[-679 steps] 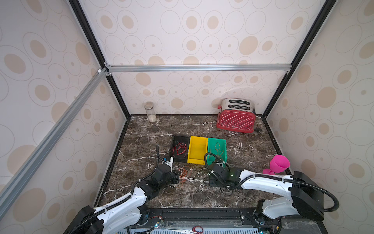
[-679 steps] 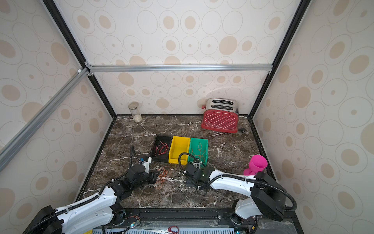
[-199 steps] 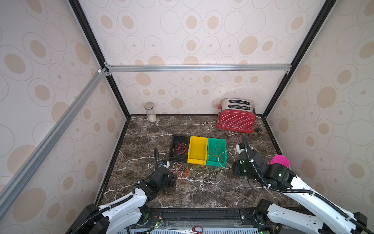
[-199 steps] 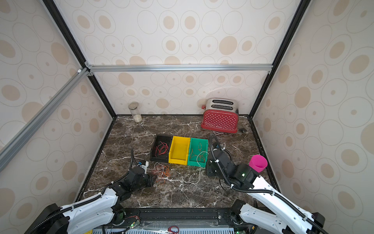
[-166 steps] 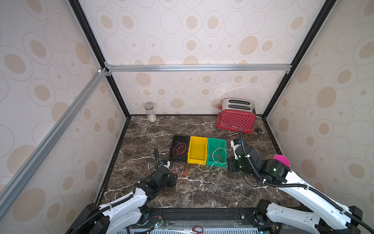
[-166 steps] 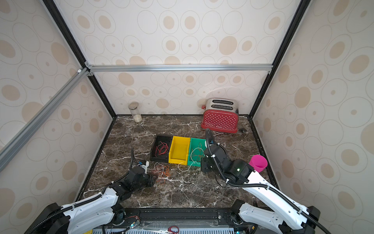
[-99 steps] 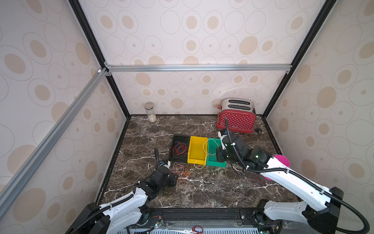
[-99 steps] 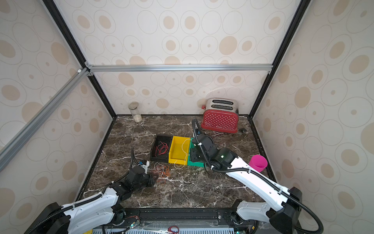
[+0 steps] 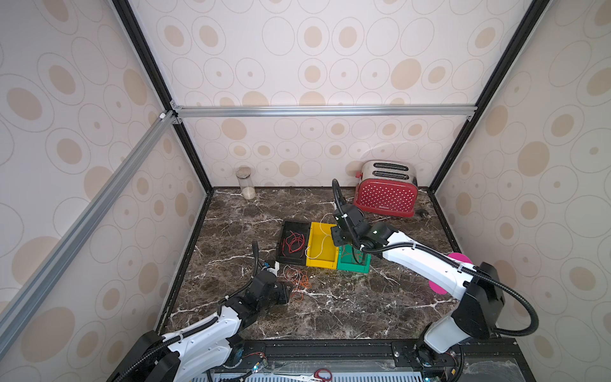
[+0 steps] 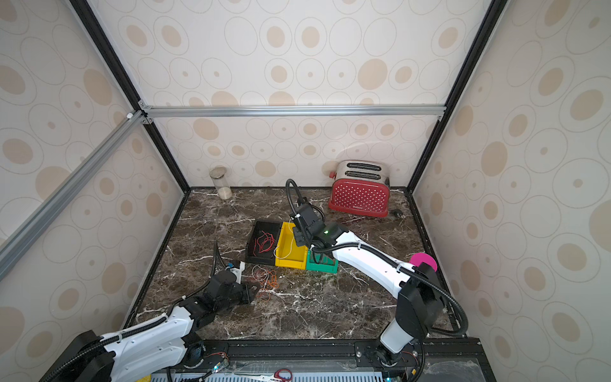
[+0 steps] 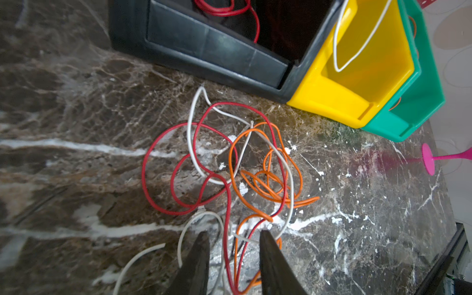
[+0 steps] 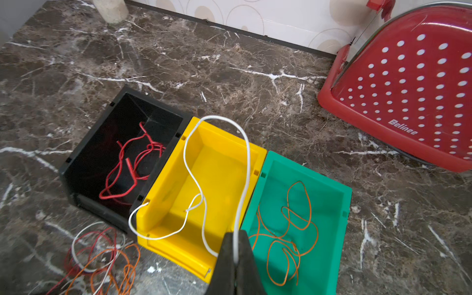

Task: Untangle and sort cables by color
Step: Place the cable in the container.

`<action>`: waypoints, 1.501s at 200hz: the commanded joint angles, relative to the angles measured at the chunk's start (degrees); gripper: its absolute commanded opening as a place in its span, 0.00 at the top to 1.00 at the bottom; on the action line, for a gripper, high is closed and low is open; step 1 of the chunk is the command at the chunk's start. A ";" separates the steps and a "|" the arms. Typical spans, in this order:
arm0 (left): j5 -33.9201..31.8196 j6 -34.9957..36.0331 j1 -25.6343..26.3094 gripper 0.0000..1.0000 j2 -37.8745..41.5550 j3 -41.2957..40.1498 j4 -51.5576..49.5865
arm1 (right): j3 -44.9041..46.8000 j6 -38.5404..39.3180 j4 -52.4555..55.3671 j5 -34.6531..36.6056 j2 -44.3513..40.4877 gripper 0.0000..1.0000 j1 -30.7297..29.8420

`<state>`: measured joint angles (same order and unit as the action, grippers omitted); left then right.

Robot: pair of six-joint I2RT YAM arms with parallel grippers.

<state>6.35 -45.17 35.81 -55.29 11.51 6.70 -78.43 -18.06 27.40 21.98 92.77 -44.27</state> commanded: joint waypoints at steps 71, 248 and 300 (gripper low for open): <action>-0.11 0.88 -0.31 0.65 -0.41 0.62 0.94 | -10.53 0.68 10.20 -4.71 16.20 1.00 -0.19; 0.13 0.52 -0.39 0.63 -0.09 0.01 1.13 | -9.39 -3.35 10.77 -14.95 10.54 0.61 -0.19; 0.46 0.39 -0.32 0.63 -1.00 -0.08 1.97 | -3.45 -7.17 -0.07 -30.65 11.40 0.61 -0.28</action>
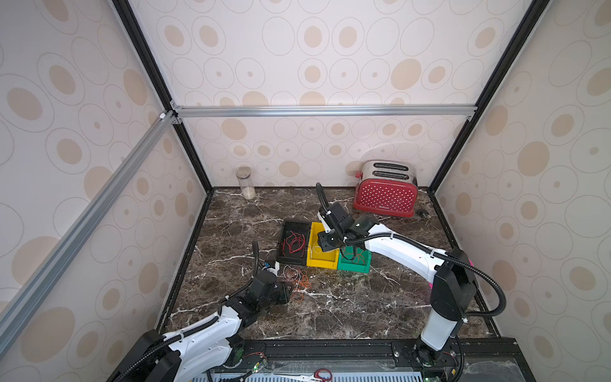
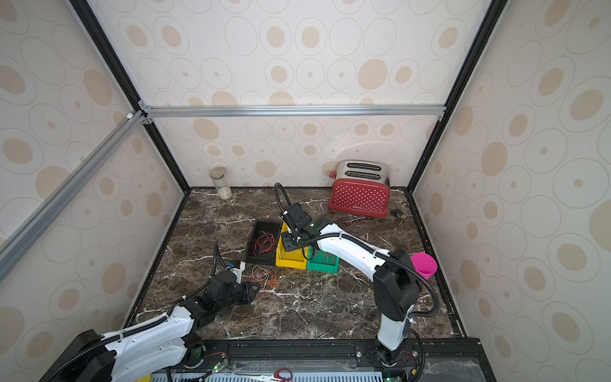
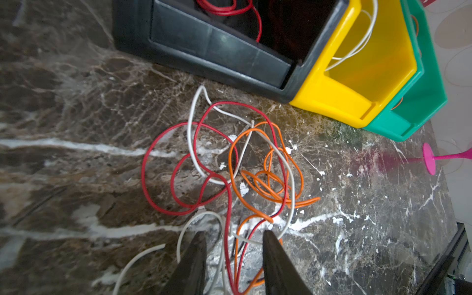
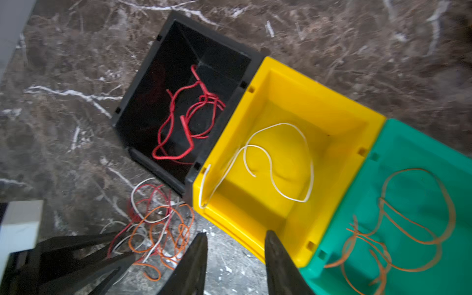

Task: Untangle and sort cables by color
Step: Place the cable in the container.

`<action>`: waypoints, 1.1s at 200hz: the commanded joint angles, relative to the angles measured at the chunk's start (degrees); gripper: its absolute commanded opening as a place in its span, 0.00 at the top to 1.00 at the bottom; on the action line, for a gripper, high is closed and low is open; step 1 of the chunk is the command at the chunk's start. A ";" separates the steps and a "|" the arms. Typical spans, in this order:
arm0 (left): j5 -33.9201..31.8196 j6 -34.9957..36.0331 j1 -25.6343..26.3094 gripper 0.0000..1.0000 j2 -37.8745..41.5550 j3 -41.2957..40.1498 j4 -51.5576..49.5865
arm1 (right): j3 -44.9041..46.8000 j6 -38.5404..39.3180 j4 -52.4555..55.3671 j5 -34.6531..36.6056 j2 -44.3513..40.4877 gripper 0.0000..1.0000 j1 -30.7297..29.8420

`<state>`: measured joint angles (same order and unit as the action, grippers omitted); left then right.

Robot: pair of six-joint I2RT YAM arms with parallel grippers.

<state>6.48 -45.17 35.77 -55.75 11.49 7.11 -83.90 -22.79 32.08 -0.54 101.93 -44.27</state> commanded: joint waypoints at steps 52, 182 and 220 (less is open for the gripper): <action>0.22 0.34 -0.32 0.63 -0.87 -0.13 1.63 | 3.66 -3.98 -9.89 -11.33 5.43 0.69 -0.19; -0.02 0.37 -0.34 0.63 -0.59 -0.41 1.31 | 1.75 -2.71 -3.75 -1.40 8.07 0.98 0.63; -0.09 0.31 -0.29 0.63 -0.24 -0.58 1.15 | -2.43 -1.93 0.34 6.30 11.53 0.98 0.79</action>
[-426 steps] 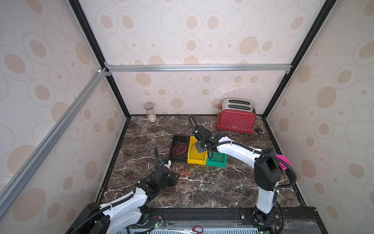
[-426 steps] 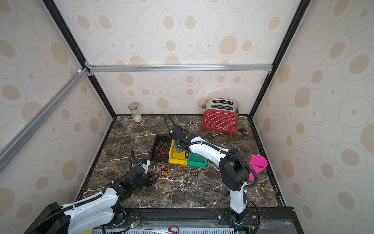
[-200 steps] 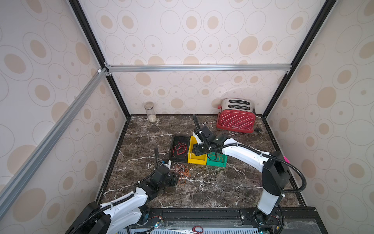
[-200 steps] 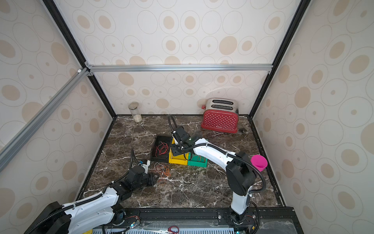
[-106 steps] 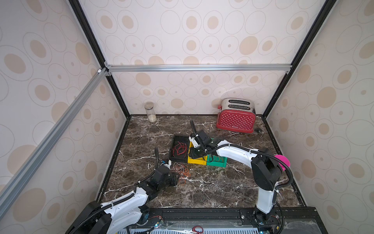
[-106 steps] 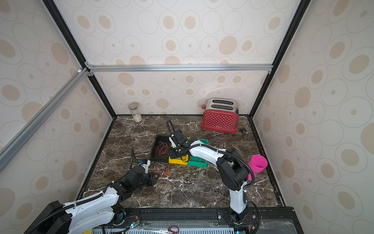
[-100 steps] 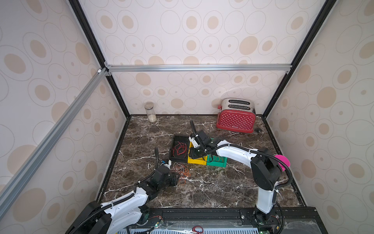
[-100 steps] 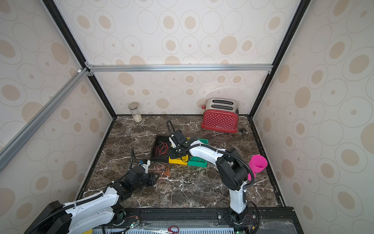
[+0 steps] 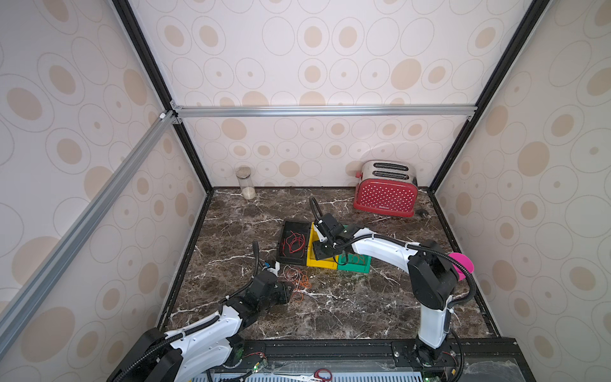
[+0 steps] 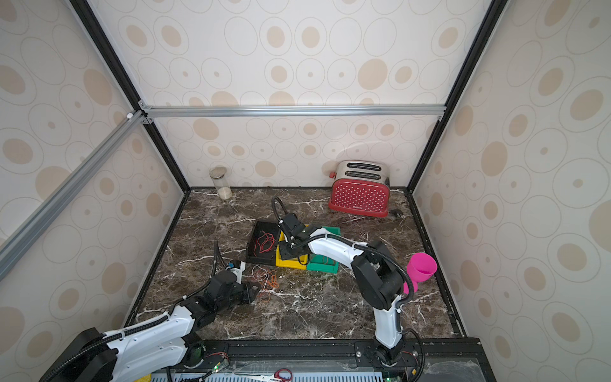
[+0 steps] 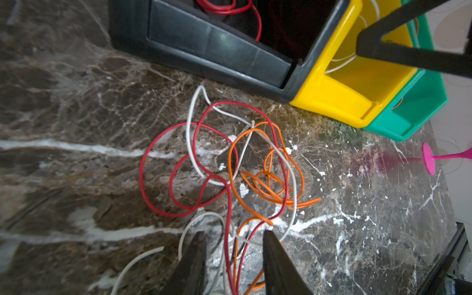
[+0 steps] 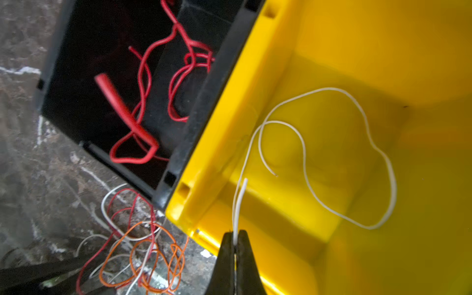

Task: Untangle and sort cables by color
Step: Place the cable in the container, then untie the cable.

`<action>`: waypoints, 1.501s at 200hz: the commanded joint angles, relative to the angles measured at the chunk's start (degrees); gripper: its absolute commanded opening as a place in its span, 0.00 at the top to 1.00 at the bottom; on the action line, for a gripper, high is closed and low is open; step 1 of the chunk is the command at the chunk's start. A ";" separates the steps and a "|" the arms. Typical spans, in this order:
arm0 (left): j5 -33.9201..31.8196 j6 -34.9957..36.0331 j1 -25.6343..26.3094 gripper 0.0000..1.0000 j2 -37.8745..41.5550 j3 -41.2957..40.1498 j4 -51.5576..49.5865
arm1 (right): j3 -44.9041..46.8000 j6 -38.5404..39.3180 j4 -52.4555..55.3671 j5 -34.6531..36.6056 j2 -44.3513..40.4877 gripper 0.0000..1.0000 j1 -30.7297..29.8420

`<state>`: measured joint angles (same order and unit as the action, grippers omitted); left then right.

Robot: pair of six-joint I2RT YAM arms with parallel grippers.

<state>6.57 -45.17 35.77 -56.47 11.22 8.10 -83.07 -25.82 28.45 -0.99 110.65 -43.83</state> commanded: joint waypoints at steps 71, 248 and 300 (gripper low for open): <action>-0.33 0.34 -0.33 0.62 1.14 -0.50 -0.08 | -5.56 2.13 6.53 6.11 3.85 0.71 0.59; 8.59 1.58 0.27 0.65 -2.89 -0.47 6.73 | 11.50 0.12 -1.30 -7.09 -17.81 0.51 -1.05; 10.77 1.57 3.79 0.76 -5.14 0.99 7.66 | 18.89 -3.01 -6.76 -9.11 -16.17 0.50 -5.88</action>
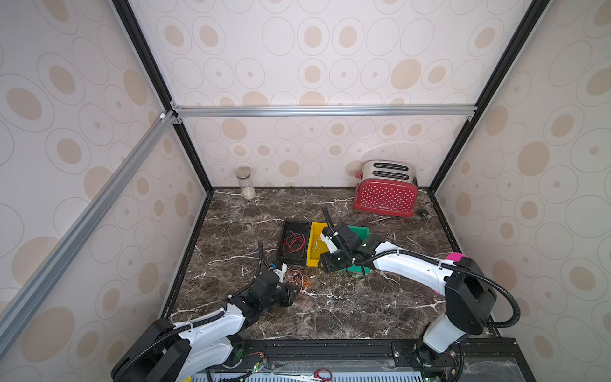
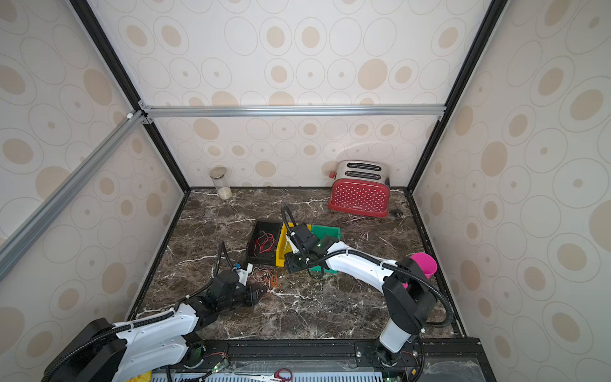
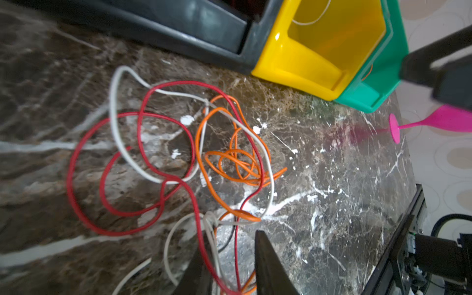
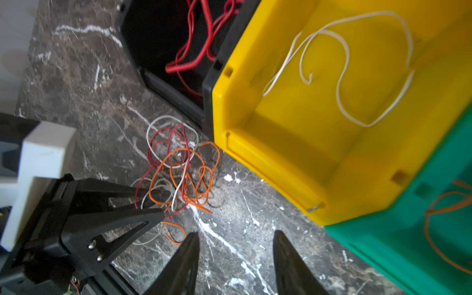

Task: Untangle and sort cables by color
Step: Untie the cable.

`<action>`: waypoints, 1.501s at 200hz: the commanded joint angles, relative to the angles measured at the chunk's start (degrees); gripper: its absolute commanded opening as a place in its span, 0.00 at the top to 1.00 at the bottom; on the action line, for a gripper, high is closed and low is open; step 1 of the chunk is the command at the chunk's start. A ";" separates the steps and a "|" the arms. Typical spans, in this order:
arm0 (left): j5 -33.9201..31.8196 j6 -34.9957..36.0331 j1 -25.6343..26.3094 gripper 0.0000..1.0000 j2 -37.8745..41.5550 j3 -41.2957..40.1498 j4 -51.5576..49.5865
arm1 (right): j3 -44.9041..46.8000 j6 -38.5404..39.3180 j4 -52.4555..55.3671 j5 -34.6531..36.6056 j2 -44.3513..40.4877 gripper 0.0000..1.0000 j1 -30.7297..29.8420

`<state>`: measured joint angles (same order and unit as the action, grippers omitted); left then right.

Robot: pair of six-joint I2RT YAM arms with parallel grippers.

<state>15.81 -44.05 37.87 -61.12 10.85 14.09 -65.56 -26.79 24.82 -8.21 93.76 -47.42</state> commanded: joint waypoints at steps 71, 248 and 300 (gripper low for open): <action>-2.05 -3.30 2.28 0.74 0.15 0.40 4.54 | 13.21 -5.86 -10.96 -4.07 -1.84 0.64 -7.15; -3.62 -3.10 2.26 0.71 1.87 0.72 2.40 | 13.51 -6.68 -24.07 -8.27 9.53 0.90 -8.96; -8.02 -2.35 2.08 0.56 3.44 2.14 -4.43 | 15.59 -5.42 -20.02 -0.17 3.39 1.00 -9.77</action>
<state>11.42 -46.68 39.66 -58.04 10.90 14.48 -51.70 -33.17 1.06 -14.70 101.80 -56.01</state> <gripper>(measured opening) 0.386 0.041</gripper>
